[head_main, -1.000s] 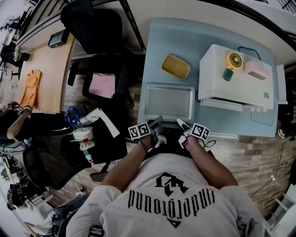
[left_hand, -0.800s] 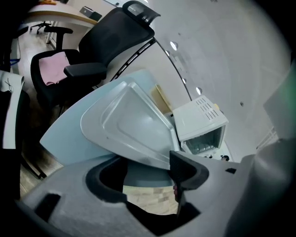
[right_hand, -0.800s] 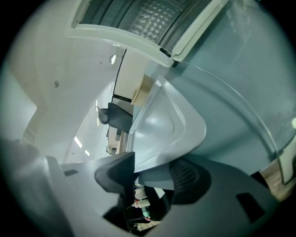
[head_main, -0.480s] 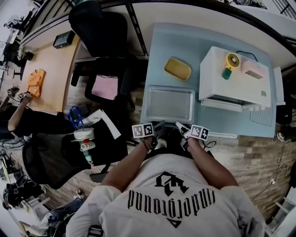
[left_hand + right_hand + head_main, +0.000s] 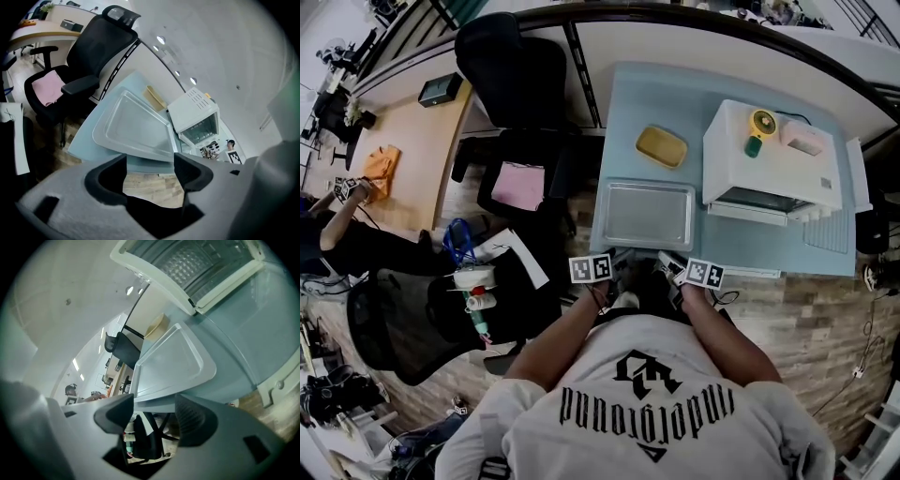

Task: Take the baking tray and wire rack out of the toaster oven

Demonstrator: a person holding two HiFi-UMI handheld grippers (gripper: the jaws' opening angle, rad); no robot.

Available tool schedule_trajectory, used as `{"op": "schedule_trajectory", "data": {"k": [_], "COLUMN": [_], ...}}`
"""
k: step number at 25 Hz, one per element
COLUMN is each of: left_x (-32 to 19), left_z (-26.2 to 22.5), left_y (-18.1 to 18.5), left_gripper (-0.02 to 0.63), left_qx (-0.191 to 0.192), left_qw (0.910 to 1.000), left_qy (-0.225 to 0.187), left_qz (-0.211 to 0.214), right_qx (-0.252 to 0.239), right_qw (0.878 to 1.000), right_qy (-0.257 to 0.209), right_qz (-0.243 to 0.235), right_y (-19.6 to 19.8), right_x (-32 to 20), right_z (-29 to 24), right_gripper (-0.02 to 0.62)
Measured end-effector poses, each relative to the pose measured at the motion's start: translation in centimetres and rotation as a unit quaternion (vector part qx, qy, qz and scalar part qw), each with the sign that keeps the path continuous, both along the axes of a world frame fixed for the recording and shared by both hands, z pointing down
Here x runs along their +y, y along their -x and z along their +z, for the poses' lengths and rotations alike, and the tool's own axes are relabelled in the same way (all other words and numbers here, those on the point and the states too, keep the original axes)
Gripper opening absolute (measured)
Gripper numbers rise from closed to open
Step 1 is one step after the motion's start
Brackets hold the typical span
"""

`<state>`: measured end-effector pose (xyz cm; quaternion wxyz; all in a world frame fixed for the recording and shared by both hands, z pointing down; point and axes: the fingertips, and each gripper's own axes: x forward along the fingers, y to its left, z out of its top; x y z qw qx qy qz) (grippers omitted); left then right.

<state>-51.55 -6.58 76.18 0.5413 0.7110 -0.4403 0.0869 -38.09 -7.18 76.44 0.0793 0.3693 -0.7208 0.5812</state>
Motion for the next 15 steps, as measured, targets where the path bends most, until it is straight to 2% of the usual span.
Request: {"op": "schedule_trajectory", "data": {"k": [5,9,12,15], "left_x": [-0.5,-0.9,-1.1,-1.3], "left_z": [-2.6,-5.5,-8.0,-11.4], "left_y": [1.0,1.6,1.6,1.7], "left_gripper": [0.324,0.324,0.322,0.307], "left_qx": [-0.028,-0.053,-0.072,-0.092], "left_qw": [0.9981,0.9927,0.9843,0.9702], "left_qy": [-0.052,-0.103,-0.153,-0.216], "left_qz": [0.018,0.034,0.051,0.060], "right_qx": [0.018,0.041,0.072,0.102], "right_qw": [0.998,0.991,0.977,0.956], "right_qy": [-0.060,-0.123,-0.194,-0.264], "right_qz": [-0.013,-0.028,-0.044,-0.070], "right_y": [0.0,-0.1,-0.1,0.3], "right_x": [-0.5,-0.8,-1.3,-1.3], "right_z": [-2.9,-6.0,-9.3,-12.8], "right_gripper": [0.252,0.235,0.221,0.204]}}
